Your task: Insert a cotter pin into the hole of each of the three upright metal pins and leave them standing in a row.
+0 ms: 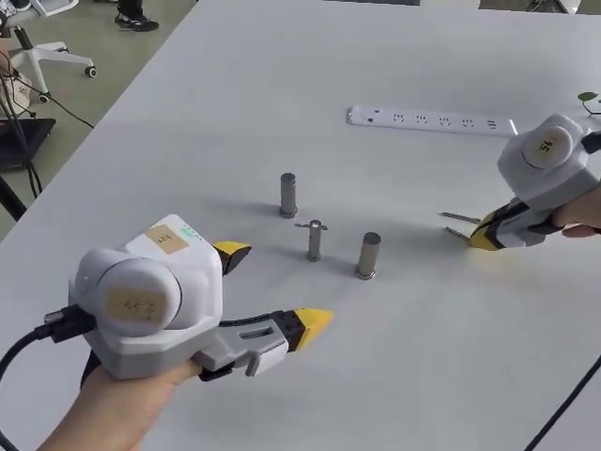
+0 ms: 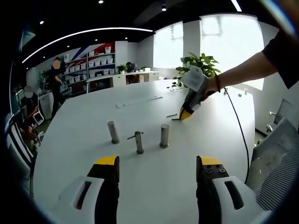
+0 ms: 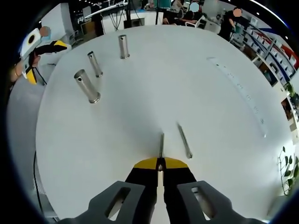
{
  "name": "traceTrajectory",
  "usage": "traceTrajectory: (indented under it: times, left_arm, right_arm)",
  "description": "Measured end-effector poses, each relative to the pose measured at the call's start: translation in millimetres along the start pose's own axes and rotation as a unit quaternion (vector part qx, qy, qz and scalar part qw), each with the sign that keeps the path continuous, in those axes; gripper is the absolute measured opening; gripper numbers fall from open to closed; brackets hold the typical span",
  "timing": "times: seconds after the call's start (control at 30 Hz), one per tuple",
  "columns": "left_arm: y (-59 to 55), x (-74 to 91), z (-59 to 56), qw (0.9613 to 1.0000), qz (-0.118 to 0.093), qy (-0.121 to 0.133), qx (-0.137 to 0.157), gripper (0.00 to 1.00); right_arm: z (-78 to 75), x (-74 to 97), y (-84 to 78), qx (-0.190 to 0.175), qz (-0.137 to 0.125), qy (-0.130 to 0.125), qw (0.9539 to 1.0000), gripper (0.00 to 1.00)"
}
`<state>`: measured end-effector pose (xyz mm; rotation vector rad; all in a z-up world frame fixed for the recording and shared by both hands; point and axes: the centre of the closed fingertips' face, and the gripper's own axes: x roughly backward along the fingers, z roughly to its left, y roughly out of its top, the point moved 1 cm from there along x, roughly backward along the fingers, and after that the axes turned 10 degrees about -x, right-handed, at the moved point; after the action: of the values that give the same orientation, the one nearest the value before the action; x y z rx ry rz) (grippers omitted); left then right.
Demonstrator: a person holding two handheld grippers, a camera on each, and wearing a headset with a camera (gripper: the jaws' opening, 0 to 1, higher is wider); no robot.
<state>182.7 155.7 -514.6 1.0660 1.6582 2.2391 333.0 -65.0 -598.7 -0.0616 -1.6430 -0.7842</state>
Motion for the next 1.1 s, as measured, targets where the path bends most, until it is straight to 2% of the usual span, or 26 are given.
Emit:
traceTrajectory:
  times: [0.23, 0.37, 0.57, 0.8, 1.1]
  left_arm:
    - [0.2, 0.3, 0.0, 1.0, 0.001, 0.0, 0.006, 0.66]
    - [1.9, 1.2, 1.6, 1.0, 0.001, 0.002, 0.004, 0.65]
    - [3.2, 2.0, 3.6, 1.0, 0.001, 0.004, 0.005, 0.64]
    - [9.8, -1.0, 3.4, 1.0, -0.003, 0.001, 0.004, 0.63]
    - [23.9, -8.9, 1.5, 0.9996, -0.017, -0.019, 0.009, 0.58]
  right_arm:
    - [1.7, 0.9, 0.4, 0.03, 0.005, -0.015, 0.9994, 0.0]
    - [2.4, 2.0, 1.2, 0.069, 0.013, -0.029, 0.9971, 0.0]
    - [-0.4, 2.6, 2.7, 0.091, 0.011, -0.038, 0.995, 0.0]
    - [20.0, 20.0, 16.6, 0.129, -0.016, -0.041, 0.9907, 0.0]
    - [53.7, 45.4, 44.3, 0.184, -0.063, -0.042, 0.98, 0.0]
